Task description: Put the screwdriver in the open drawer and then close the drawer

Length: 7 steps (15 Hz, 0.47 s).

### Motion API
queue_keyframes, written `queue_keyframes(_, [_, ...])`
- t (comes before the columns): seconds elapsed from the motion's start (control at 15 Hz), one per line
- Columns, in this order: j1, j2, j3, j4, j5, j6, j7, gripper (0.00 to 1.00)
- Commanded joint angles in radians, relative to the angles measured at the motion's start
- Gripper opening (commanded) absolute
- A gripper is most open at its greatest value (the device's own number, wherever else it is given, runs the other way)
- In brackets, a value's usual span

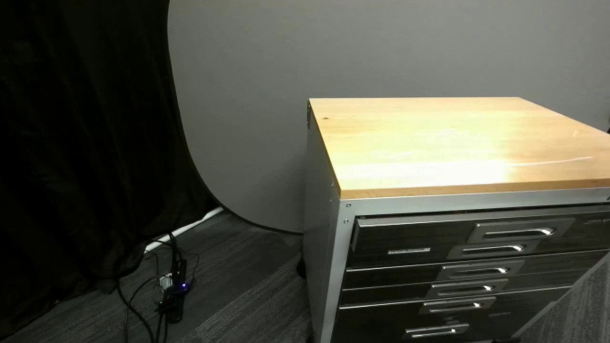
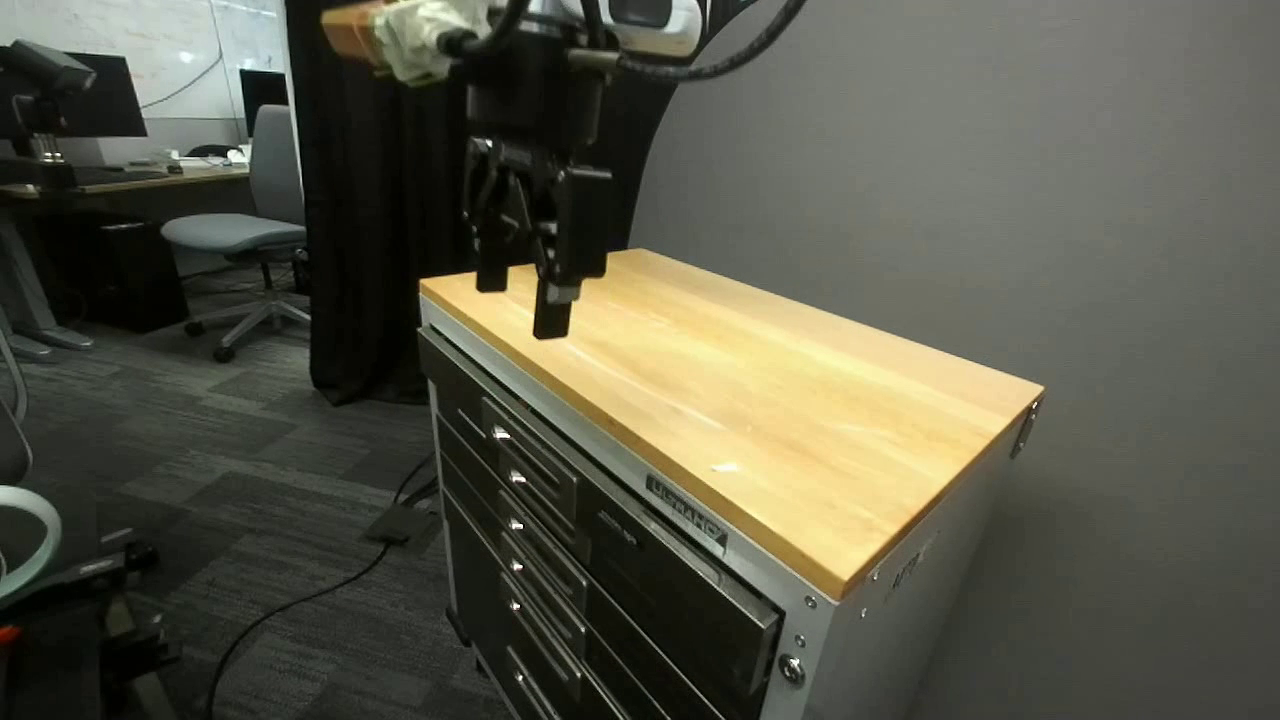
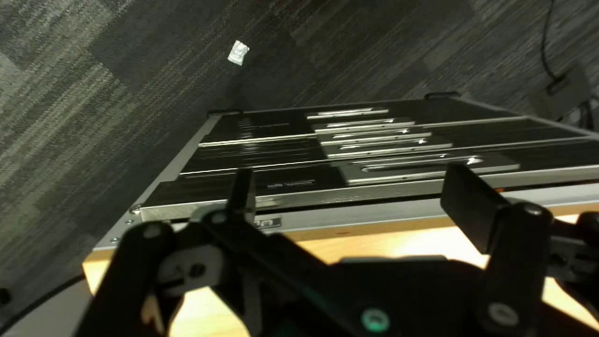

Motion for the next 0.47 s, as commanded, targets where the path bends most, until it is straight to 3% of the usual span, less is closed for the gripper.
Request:
queue_keyframes(0.0, [0.0,-0.065,0.01,0.024,0.054,-0.133,-0.201,1.0])
queue_keyframes(0.07, [-0.013,-0.042,0.015,0.01,0.025,-0.077,-0.11,1.0])
queue_keyframes(0.4, [-0.014,-0.036,0.015,0.008,0.027,-0.086,-0.121,1.0])
